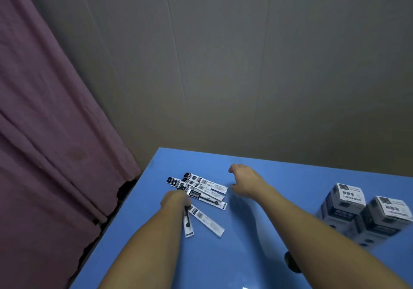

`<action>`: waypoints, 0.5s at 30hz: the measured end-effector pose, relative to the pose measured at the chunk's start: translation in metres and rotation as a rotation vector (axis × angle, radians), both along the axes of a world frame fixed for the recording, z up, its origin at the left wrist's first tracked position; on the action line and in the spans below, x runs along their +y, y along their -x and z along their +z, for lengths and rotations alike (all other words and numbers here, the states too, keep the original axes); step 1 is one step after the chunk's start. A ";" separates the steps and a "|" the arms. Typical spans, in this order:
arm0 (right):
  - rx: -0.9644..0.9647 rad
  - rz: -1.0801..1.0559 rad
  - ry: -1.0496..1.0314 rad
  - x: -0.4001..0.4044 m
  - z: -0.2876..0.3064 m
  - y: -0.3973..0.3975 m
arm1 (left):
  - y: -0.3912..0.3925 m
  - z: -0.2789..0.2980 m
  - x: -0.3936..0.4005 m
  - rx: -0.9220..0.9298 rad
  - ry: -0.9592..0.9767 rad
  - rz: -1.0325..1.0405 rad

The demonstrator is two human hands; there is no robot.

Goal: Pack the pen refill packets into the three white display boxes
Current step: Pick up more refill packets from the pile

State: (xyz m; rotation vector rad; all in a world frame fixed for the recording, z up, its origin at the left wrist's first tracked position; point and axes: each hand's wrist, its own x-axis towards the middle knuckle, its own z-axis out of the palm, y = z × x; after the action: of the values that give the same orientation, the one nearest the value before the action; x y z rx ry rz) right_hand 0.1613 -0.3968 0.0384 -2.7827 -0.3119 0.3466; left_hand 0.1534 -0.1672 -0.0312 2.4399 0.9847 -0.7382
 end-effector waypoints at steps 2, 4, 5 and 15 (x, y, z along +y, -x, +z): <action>0.007 0.003 0.002 0.004 0.001 -0.001 | -0.008 -0.011 0.002 0.091 -0.064 -0.148; 0.015 0.009 -0.005 0.011 0.001 0.000 | -0.002 0.001 0.000 0.074 -0.083 -0.204; 0.017 0.015 -0.005 0.015 0.001 0.000 | 0.004 0.013 -0.002 0.025 -0.071 -0.190; 0.017 0.057 -0.024 0.030 0.005 0.007 | 0.006 0.022 0.002 -0.273 0.203 0.209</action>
State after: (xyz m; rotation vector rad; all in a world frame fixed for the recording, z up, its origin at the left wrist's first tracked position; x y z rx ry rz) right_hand 0.1543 -0.3672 0.0439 -2.7499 -0.3899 0.3767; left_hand 0.1479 -0.1647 -0.0088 2.1518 0.9842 -0.3999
